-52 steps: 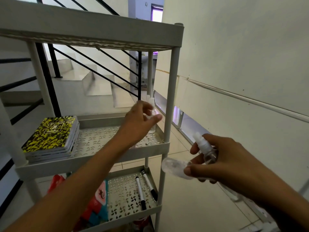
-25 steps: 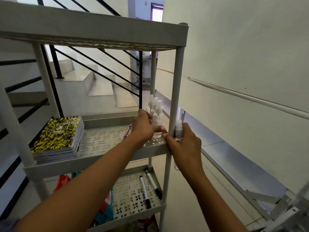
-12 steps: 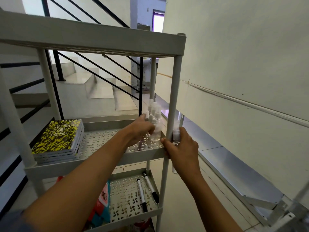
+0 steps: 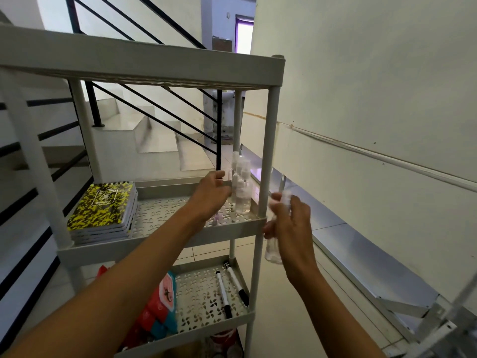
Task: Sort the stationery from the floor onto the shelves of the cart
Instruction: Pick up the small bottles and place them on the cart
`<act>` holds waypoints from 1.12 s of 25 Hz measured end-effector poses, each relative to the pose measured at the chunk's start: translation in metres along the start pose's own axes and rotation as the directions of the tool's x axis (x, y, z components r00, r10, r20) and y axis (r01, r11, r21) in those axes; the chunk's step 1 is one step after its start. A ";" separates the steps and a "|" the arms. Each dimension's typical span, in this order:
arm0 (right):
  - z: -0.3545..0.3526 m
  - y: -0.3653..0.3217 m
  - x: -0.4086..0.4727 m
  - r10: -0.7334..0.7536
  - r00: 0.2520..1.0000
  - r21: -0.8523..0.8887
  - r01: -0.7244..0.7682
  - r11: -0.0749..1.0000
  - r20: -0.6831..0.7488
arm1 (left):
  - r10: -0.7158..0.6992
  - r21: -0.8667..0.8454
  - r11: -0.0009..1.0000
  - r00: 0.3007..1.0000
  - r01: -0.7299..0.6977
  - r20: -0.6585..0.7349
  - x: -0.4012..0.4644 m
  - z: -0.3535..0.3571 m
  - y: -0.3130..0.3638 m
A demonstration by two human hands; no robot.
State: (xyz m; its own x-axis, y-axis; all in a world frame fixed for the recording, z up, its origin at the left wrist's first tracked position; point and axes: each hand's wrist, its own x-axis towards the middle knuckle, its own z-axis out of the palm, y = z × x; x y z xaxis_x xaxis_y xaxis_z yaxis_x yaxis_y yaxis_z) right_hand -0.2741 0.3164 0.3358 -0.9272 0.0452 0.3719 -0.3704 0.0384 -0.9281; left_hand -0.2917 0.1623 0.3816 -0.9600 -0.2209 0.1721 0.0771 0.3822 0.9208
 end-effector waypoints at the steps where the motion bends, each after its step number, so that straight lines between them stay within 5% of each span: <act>1: -0.002 -0.004 -0.005 0.025 1.000 0.133 -0.025 0.991 -0.003 | 0.063 -0.004 0.998 0.998 -0.063 -0.002 -0.014 -0.002 0.004; 6: 0.002 -0.040 -0.022 -0.046 0.984 0.367 -0.020 0.930 0.170 | 0.261 0.002 0.961 0.908 -0.277 0.328 -0.071 -0.010 0.016; 11: 0.012 -0.053 -0.017 -0.075 0.967 0.305 -0.003 0.952 0.245 | 0.373 0.274 0.850 0.881 -0.451 0.292 -0.074 -0.020 0.019; 15: 0.009 -0.033 0.005 -0.080 0.997 0.006 0.080 0.997 0.019 | 0.311 0.187 0.935 0.950 -0.301 -0.029 -0.055 -0.023 0.015; 18: 0.008 0.002 0.006 0.064 0.991 -0.236 -0.034 0.971 0.120 | 0.142 0.129 0.982 0.990 -0.138 -0.018 -0.032 -0.013 0.012; 28: 0.005 0.016 0.002 0.070 0.994 -0.175 -0.054 0.983 0.087 | 0.091 0.327 0.941 0.996 -0.091 0.016 -0.012 0.018 -0.002</act>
State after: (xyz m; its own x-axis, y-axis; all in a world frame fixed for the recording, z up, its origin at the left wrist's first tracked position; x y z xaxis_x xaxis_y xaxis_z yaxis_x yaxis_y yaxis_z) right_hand -0.2819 0.3122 0.3219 -0.9523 -0.0397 0.3026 -0.3040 0.2096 -0.9293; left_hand -0.2851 0.1809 0.3715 -0.9533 -0.1704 0.2494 0.0722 0.6730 0.7361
